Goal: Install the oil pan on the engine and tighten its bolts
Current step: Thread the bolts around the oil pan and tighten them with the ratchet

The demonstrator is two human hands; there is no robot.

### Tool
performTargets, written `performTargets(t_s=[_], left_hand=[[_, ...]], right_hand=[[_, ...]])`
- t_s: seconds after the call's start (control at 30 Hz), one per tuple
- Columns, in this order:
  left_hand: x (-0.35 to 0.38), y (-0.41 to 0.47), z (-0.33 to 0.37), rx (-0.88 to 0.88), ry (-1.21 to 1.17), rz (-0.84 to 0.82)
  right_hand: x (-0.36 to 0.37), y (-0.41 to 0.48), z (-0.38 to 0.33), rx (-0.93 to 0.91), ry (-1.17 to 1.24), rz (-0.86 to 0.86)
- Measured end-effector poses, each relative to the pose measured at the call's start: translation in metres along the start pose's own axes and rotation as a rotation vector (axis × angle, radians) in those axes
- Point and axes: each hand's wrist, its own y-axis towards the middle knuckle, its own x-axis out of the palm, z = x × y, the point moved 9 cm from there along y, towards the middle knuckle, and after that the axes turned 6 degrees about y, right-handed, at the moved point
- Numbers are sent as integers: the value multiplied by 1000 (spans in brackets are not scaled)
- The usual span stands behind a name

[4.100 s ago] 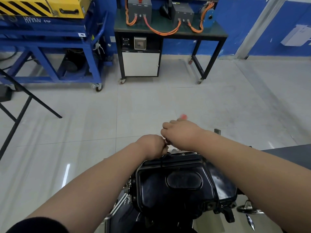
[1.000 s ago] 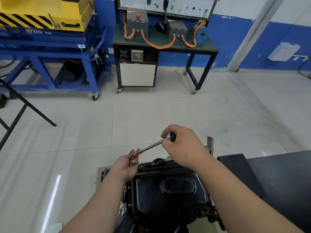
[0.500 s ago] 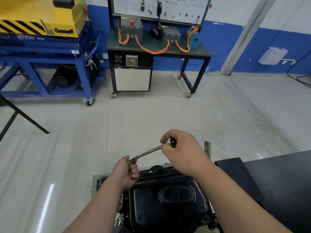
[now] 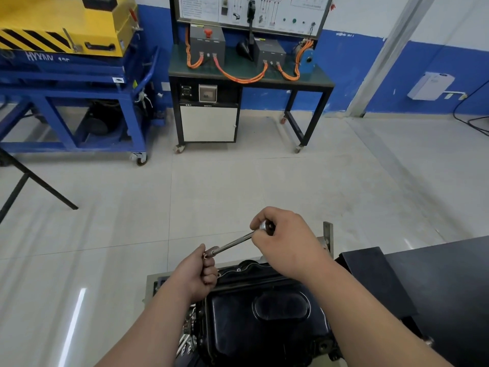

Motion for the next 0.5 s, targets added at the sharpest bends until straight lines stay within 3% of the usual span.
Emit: performTargets(t_s=[0.3, 0.5], left_hand=[[10, -7, -6, -36, -122, -40], [7, -3, -5, -71, -182, 26]], right_hand=[[1, 1, 7, 12, -25, 26], [35, -12, -24, -326, -379, -186]])
